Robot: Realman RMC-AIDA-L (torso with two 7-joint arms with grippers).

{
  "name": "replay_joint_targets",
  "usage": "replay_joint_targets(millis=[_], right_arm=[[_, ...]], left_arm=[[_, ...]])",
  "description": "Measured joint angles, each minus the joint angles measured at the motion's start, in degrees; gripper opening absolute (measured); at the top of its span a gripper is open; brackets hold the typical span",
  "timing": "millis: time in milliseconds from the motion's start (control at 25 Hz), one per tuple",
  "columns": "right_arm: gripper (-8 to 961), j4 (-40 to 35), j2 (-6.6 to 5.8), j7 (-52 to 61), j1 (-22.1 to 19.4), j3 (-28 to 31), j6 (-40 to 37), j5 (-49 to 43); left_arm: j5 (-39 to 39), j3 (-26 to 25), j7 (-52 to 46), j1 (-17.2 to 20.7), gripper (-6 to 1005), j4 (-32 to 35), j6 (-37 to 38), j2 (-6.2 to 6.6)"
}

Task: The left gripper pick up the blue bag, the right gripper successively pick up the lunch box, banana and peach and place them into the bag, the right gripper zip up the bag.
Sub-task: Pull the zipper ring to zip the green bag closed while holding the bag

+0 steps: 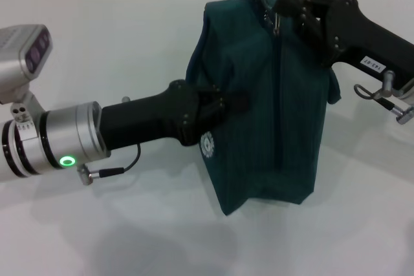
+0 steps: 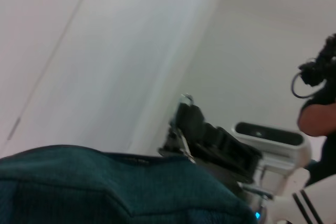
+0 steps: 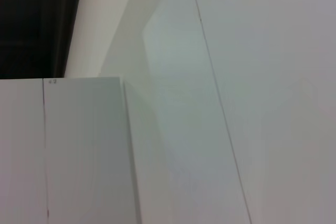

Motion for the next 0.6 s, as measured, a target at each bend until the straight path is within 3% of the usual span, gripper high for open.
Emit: replay_joint_targets(millis=[600], right_arm=[[6, 0.0, 0.00, 0.1, -0.5, 0.0, 4.3, 1.6]], left_arm=[[3.1, 1.6, 1.9, 2.4, 98, 0.3, 8.4, 0.08]])
